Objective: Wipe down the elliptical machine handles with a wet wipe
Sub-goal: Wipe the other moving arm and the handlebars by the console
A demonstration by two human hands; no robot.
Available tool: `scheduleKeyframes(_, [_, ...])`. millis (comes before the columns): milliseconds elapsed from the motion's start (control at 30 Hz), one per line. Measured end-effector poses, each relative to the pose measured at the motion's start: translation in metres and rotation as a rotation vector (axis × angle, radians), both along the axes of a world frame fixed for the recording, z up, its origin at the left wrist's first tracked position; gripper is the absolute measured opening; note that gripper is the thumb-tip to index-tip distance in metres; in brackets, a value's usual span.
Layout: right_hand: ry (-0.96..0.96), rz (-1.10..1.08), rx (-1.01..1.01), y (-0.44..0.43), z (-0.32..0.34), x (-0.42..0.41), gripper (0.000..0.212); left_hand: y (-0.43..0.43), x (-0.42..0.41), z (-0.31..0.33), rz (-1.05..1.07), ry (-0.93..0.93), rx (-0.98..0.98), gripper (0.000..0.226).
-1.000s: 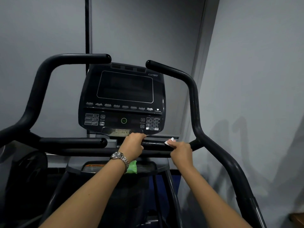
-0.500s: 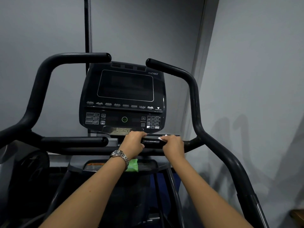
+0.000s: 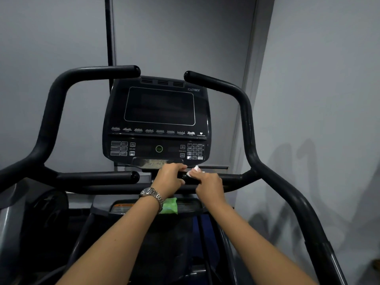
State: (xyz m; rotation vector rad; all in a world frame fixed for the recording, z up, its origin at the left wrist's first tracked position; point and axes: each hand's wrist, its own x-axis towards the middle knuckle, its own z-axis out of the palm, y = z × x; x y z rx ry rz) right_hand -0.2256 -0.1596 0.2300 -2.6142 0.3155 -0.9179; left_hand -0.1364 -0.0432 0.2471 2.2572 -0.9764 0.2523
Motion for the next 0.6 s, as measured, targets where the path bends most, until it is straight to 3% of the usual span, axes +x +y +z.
scheduleKeyframes(200, [-0.009,-0.134,0.076,-0.027,0.007,0.005,0.05,0.0,0.012,-0.004,-0.051,0.055,-0.06,0.06])
scheduleKeyframes(333, [0.0,-0.019,0.023,-0.008,0.004,0.008,0.053,0.012,0.016,-0.001,-0.042,0.087,-0.028,0.071])
scheduleKeyframes(500, [-0.09,-0.062,0.071,-0.029,-0.008,-0.004,0.047,0.062,0.016,0.001,0.138,-0.383,0.278,0.054])
scheduleKeyframes(600, [-0.071,-0.051,0.068,-0.014,-0.001,0.009,0.05,0.083,0.022,0.002,0.248,-0.519,0.387,0.035])
